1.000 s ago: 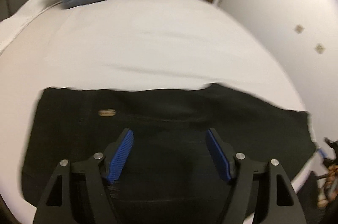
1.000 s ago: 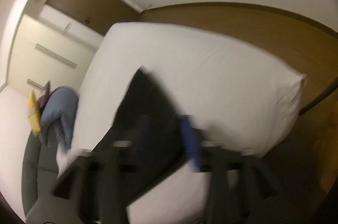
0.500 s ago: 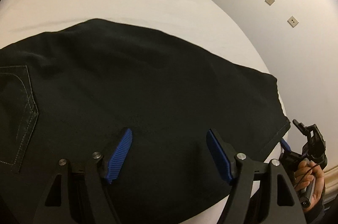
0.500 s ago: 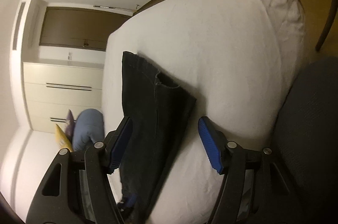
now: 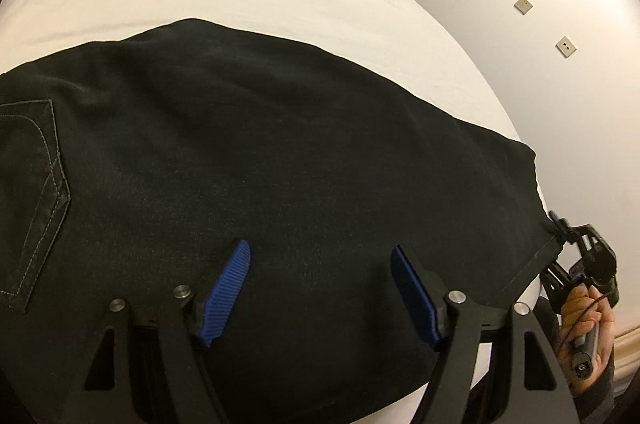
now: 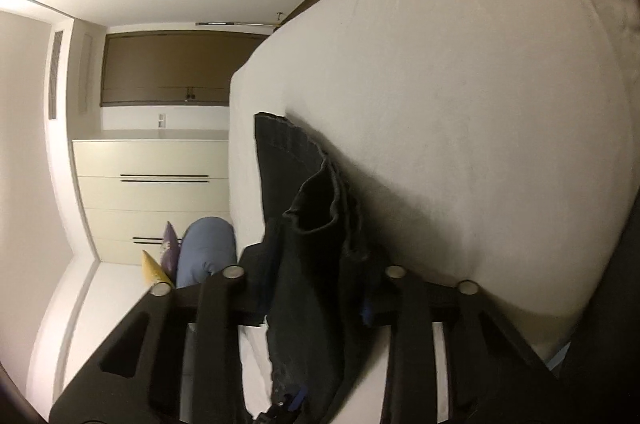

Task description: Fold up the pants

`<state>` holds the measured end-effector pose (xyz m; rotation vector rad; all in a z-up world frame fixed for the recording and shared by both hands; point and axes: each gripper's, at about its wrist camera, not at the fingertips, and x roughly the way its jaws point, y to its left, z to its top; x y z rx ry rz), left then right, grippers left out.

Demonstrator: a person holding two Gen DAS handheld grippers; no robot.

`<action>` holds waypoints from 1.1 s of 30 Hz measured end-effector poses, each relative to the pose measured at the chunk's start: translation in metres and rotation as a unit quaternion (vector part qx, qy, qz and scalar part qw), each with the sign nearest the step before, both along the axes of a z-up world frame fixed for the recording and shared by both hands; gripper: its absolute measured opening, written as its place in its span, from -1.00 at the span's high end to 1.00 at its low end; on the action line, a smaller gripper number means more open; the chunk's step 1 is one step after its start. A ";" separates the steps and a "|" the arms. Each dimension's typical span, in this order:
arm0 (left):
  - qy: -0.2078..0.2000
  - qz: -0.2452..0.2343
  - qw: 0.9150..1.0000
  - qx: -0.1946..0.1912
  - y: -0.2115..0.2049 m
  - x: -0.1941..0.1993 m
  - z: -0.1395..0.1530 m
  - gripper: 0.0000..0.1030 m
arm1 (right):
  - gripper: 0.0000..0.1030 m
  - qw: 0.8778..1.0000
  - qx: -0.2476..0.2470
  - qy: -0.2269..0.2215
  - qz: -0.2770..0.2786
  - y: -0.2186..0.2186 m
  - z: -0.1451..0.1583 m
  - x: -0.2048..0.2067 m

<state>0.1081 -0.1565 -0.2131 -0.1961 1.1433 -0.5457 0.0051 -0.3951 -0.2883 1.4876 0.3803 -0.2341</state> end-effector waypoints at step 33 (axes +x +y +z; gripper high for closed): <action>0.097 0.055 0.981 -0.159 0.042 0.031 0.009 -0.89 | 0.88 0.737 -0.557 0.182 0.336 0.270 0.064 0.117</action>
